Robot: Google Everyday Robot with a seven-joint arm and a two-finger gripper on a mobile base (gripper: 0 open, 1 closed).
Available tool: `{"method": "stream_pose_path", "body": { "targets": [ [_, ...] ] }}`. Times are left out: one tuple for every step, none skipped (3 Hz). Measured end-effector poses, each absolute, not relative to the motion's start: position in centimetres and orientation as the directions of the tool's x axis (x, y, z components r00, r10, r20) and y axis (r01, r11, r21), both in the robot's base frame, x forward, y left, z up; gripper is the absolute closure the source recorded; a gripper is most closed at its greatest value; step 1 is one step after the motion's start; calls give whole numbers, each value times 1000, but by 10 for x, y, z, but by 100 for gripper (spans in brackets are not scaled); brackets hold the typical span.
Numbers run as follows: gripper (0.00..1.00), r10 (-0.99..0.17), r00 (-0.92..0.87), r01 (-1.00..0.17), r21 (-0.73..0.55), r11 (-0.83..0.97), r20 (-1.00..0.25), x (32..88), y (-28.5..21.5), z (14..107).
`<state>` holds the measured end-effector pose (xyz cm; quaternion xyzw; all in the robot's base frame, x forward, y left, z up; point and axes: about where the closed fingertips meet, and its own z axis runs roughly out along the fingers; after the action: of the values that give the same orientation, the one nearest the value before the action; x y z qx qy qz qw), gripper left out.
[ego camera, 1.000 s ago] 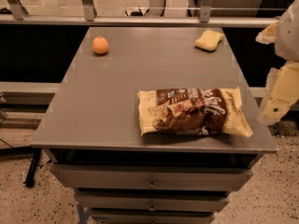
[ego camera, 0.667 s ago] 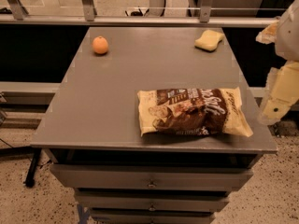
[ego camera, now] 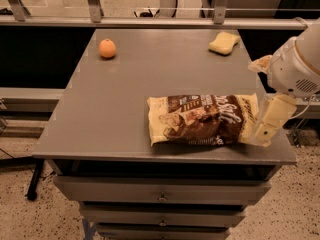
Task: Move brown chip bag near sponge
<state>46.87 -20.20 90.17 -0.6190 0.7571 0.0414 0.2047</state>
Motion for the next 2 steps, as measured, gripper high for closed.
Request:
{"method": "stream_pose_path", "body": {
  "targets": [
    [0,-888,-158,-960,-143,241,-432,481,-189,867],
    [18,-855,-207,-960,-68,270,-475,490,-176,844]
  ]
}}
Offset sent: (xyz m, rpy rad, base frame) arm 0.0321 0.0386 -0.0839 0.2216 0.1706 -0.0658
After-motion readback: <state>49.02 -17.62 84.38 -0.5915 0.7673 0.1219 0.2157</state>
